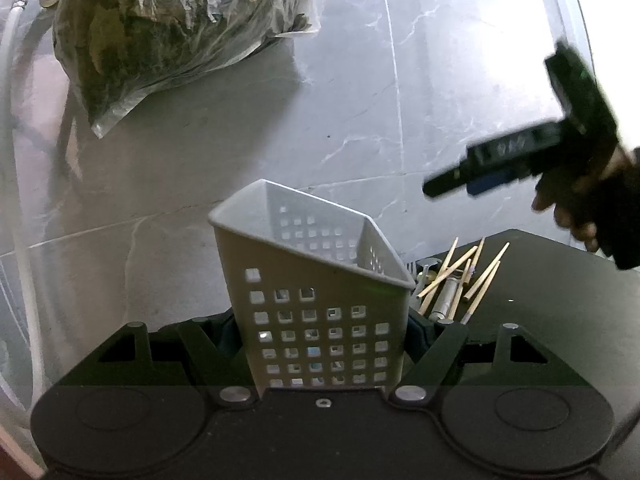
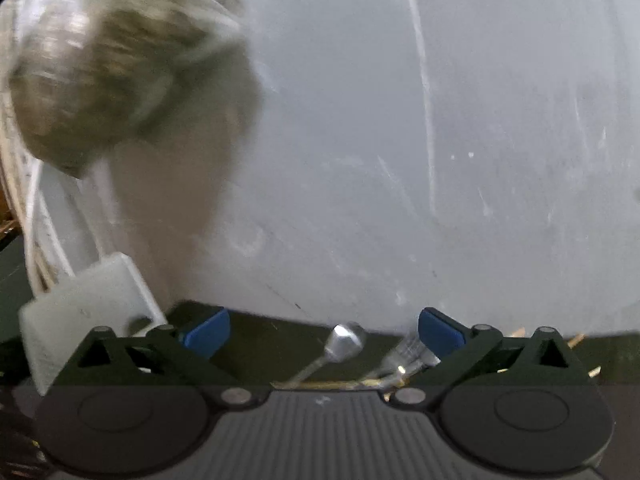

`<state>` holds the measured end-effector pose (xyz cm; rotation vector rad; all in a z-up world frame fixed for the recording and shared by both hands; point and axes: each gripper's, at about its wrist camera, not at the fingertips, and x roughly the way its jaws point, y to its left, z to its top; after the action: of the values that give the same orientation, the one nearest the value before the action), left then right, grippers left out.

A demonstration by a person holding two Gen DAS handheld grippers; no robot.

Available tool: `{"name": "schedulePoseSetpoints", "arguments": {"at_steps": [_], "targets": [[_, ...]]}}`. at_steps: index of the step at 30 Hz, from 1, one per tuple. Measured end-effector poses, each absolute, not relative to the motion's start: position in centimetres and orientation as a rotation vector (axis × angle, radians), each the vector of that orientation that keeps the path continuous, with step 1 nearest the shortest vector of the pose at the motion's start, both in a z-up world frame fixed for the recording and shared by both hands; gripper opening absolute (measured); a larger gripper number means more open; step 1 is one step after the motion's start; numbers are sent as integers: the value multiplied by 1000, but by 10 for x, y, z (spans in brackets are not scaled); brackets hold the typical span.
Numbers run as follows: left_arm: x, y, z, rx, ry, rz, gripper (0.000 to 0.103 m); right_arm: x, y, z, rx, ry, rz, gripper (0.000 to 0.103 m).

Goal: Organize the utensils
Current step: 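Lower the right gripper onto the pile and grasp another metal spoon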

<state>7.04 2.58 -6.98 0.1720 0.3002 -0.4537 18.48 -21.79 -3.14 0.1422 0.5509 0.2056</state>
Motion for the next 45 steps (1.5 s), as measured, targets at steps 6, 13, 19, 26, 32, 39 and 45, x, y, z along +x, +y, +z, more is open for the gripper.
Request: {"name": "schedulePoseSetpoints", "arguments": {"at_steps": [6, 13, 19, 26, 32, 39, 45], "targets": [[73, 14, -68, 171, 318, -403, 77, 232, -234, -74, 171, 632, 269, 103], [73, 2, -66, 169, 332, -350, 77, 277, -229, -101, 153, 660, 384, 103], [71, -4, -66, 167, 334, -321, 77, 300, -227, -118, 143, 685, 441, 101], [70, -6, -67, 165, 334, -307, 78, 318, -216, -130, 116, 718, 478, 83], [70, -6, -68, 164, 331, -306, 77, 315, -214, -129, 78, 713, 450, 28], [69, -4, -68, 163, 329, -311, 77, 301, -222, -122, 92, 684, 422, 10], [70, -2, -68, 160, 327, -318, 77, 279, -224, -104, 127, 622, 384, 4]]}}
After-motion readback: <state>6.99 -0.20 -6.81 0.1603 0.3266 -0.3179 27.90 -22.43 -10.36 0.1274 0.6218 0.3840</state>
